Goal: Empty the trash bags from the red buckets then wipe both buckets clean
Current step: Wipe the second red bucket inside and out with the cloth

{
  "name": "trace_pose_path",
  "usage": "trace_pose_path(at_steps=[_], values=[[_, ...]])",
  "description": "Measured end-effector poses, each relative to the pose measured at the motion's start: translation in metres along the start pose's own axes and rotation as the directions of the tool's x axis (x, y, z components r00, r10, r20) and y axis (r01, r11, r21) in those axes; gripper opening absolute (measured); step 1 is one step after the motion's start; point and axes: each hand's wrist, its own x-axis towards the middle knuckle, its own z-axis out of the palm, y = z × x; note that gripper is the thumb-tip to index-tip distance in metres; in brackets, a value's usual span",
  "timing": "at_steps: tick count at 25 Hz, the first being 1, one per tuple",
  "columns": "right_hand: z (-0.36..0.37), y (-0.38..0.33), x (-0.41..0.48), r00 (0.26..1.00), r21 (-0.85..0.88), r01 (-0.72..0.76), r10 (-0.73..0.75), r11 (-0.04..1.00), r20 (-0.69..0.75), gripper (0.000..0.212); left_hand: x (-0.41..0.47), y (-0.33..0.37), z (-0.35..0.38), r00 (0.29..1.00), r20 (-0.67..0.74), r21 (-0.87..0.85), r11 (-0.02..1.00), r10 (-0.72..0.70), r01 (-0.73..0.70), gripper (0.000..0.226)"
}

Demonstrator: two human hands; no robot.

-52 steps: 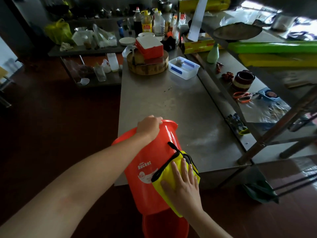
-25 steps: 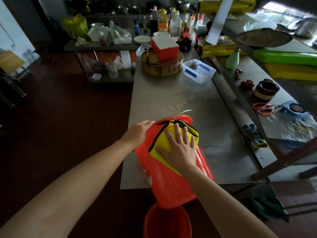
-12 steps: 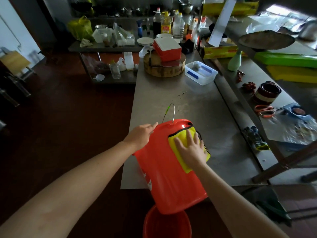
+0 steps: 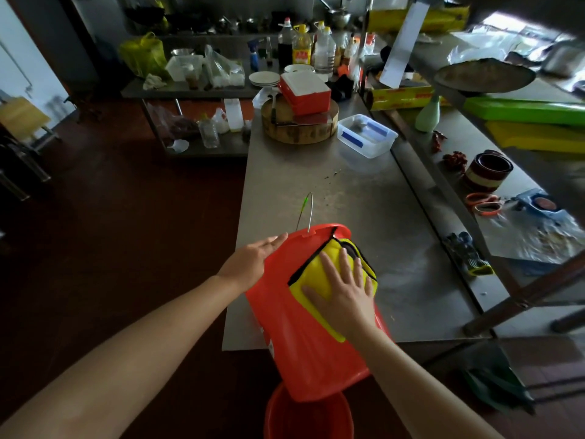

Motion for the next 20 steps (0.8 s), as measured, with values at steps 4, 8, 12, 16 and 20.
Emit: trace_pose_path(at_steps=[4, 8, 12, 16, 20], values=[[-0.01, 0.055, 0.003, 0.947, 0.36, -0.312, 0.255, 0.879, 0.196, 0.086, -0.003, -0.003, 0.003, 0.999, -0.035, 0.01, 1.0, -0.005, 0.005, 0.08], [-0.014, 0.051, 0.001, 0.937, 0.396, -0.345, 0.285, 0.851, 0.204, 0.083, -0.001, 0.0, 0.003, 0.999, -0.03, 0.007, 1.0, -0.022, 0.022, 0.08], [0.008, -0.018, -0.025, 1.0, -0.027, -0.013, 0.013, 1.0, -0.024, 0.086, 0.005, 0.005, 0.002, 0.999, -0.017, -0.005, 0.999, -0.038, 0.037, 0.079], [0.04, -0.061, -0.059, 0.923, -0.373, 0.346, -0.384, 0.861, -0.029, 0.076, 0.004, 0.001, 0.001, 0.999, 0.005, -0.017, 0.999, -0.045, 0.045, 0.082], [0.031, -0.037, -0.053, 0.921, -0.309, 0.339, -0.38, 0.889, -0.083, 0.074, 0.001, -0.006, -0.001, 0.999, 0.023, -0.016, 0.999, -0.035, 0.035, 0.081]])
